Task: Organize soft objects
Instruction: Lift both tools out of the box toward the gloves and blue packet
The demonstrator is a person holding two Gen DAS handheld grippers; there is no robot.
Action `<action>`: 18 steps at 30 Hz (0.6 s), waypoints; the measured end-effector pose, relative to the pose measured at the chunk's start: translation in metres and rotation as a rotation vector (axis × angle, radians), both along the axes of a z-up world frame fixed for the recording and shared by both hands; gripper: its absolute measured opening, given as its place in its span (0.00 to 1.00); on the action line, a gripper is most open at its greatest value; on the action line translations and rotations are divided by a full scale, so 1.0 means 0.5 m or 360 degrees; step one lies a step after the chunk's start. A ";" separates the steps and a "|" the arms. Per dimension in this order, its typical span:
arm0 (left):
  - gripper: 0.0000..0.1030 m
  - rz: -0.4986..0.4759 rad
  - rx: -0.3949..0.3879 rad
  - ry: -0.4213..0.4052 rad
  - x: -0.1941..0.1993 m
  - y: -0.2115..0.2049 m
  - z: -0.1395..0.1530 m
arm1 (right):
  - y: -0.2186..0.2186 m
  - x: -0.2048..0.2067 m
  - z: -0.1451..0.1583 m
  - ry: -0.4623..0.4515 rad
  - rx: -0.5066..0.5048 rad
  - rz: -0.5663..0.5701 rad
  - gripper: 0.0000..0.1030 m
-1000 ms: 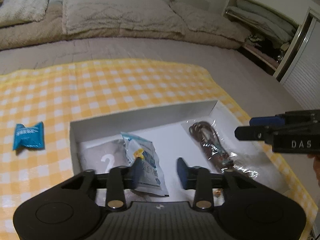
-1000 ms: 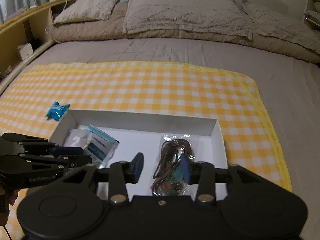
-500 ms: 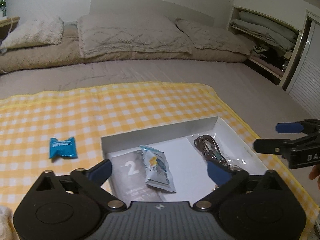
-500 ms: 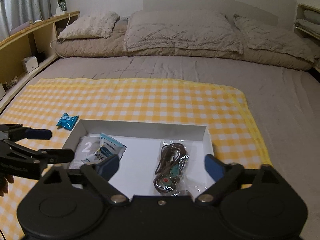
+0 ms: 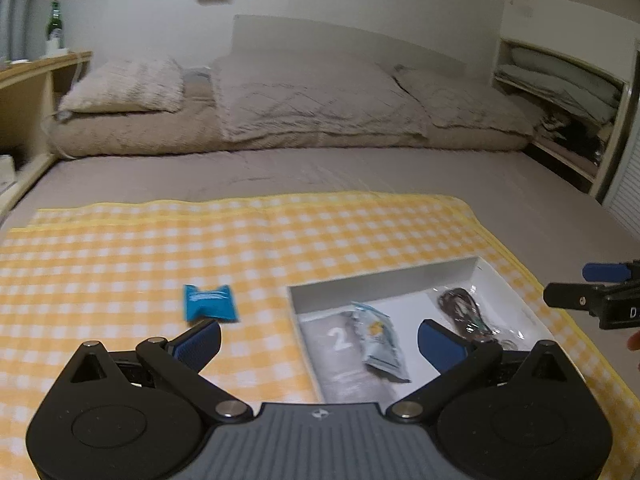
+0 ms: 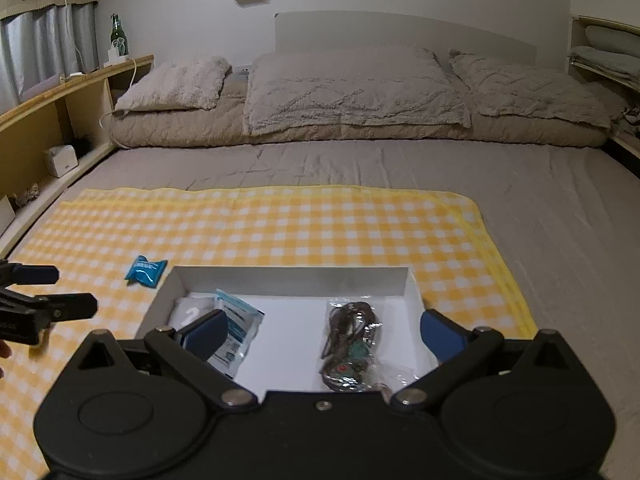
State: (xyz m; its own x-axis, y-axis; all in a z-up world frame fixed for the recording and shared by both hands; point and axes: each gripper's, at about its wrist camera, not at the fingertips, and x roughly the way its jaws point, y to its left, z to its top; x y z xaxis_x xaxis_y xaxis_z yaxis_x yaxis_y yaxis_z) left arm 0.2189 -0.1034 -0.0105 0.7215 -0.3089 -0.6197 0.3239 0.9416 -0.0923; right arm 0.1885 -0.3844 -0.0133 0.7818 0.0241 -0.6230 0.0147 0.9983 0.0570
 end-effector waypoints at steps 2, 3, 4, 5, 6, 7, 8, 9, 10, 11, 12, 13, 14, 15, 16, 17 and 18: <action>1.00 0.0044 -0.0001 -0.0012 -0.003 0.023 0.007 | 0.012 0.003 0.000 -0.0001 -0.0004 0.0012 1.00; 1.00 0.0069 0.0000 -0.0017 -0.005 0.036 0.010 | 0.019 0.006 0.000 -0.0002 -0.0007 0.0020 1.00; 1.00 0.0094 0.0004 -0.0020 -0.005 0.049 0.013 | 0.026 0.008 0.000 -0.0003 -0.0010 0.0028 1.00; 1.00 0.0121 0.0009 -0.0022 -0.006 0.063 0.015 | 0.033 0.010 0.000 -0.0004 -0.0011 0.0035 1.00; 1.00 0.0144 0.0014 -0.0025 -0.006 0.076 0.017 | 0.040 0.013 0.000 -0.0005 -0.0013 0.0043 1.00; 1.00 0.0167 0.0019 -0.0028 -0.008 0.089 0.019 | 0.048 0.016 0.000 -0.0004 -0.0015 0.0050 1.00; 1.00 0.0188 0.0023 -0.0030 -0.009 0.102 0.021 | 0.056 0.019 0.000 -0.0003 -0.0019 0.0060 1.00; 1.00 0.0207 0.0027 -0.0032 -0.010 0.116 0.022 | 0.064 0.022 0.000 -0.0004 -0.0023 0.0070 1.00; 1.00 0.0224 0.0032 -0.0032 -0.011 0.129 0.023 | 0.072 0.027 0.001 -0.0005 -0.0026 0.0080 1.00; 1.00 0.0245 0.0040 -0.0032 -0.013 0.143 0.024 | 0.081 0.032 0.001 -0.0006 -0.0028 0.0089 1.00; 1.00 0.0264 0.0046 -0.0032 -0.015 0.156 0.025 | 0.088 0.037 0.000 -0.0008 -0.0027 0.0096 1.00; 1.00 0.0280 0.0050 -0.0030 -0.015 0.167 0.025 | 0.096 0.040 0.001 -0.0010 -0.0024 0.0102 1.00; 1.00 0.0299 0.0052 -0.0024 -0.016 0.180 0.025 | 0.106 0.045 0.001 -0.0011 -0.0020 0.0110 1.00; 1.00 0.0319 0.0050 -0.0017 -0.017 0.195 0.025 | 0.115 0.050 0.001 -0.0013 -0.0017 0.0117 1.00; 1.00 0.0335 0.0047 -0.0012 -0.019 0.207 0.024 | 0.126 0.055 0.002 -0.0014 -0.0015 0.0128 1.00; 1.00 0.0355 0.0044 -0.0006 -0.020 0.219 0.024 | 0.138 0.061 0.002 -0.0016 -0.0013 0.0141 1.00; 1.00 0.0373 0.0043 0.0000 -0.021 0.231 0.023 | 0.149 0.066 0.002 -0.0019 -0.0013 0.0153 1.00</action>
